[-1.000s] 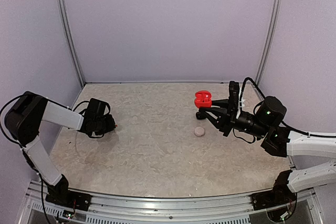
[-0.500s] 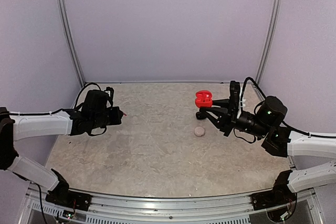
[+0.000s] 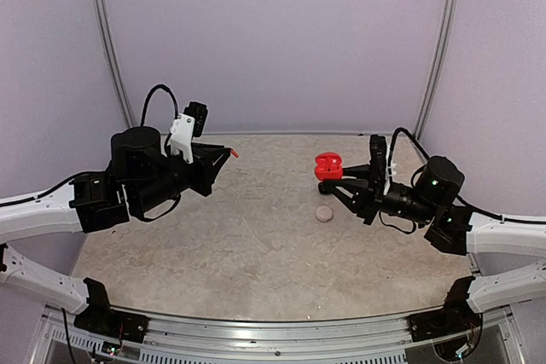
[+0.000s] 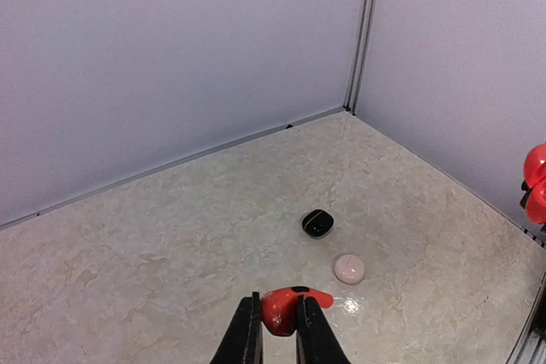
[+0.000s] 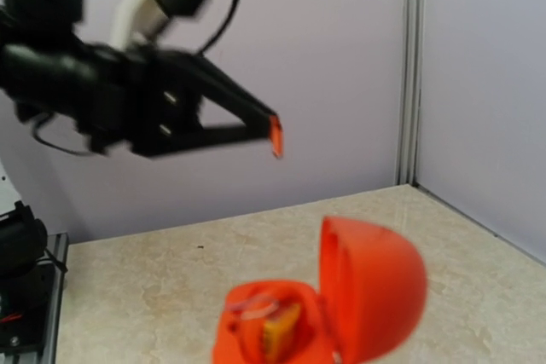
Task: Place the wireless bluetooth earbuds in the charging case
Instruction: Insert the left earbud into the left side groove of the charging case, then close the charging case.
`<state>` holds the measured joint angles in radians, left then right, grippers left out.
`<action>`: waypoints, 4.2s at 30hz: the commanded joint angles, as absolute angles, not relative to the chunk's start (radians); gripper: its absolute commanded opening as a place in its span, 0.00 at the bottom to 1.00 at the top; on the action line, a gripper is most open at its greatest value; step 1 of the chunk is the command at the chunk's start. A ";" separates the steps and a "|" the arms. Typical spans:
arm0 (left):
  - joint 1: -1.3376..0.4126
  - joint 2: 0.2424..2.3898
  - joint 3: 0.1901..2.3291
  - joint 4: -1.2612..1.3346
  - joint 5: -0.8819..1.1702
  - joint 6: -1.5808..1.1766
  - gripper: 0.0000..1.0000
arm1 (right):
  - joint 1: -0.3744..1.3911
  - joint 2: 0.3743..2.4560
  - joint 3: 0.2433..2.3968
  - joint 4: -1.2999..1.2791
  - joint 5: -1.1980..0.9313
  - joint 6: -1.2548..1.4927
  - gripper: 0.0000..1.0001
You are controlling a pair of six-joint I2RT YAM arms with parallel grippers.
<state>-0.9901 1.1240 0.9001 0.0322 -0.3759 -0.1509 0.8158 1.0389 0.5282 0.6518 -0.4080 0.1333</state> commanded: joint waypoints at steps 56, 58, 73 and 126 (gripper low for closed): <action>-1.397 1.468 1.201 0.191 -0.586 0.304 0.02 | 0.838 1.129 0.589 0.733 -0.590 0.161 0.01; -1.397 1.472 1.201 0.184 -0.584 0.305 0.02 | 0.839 1.129 0.592 0.733 -0.591 0.160 0.01; -1.399 1.484 1.192 0.139 -0.517 0.286 0.02 | 0.838 1.126 0.598 0.750 -0.595 0.160 0.01; -1.210 1.169 0.946 0.313 0.037 -0.017 0.73 | 0.845 1.083 0.588 0.771 -0.765 0.204 0.02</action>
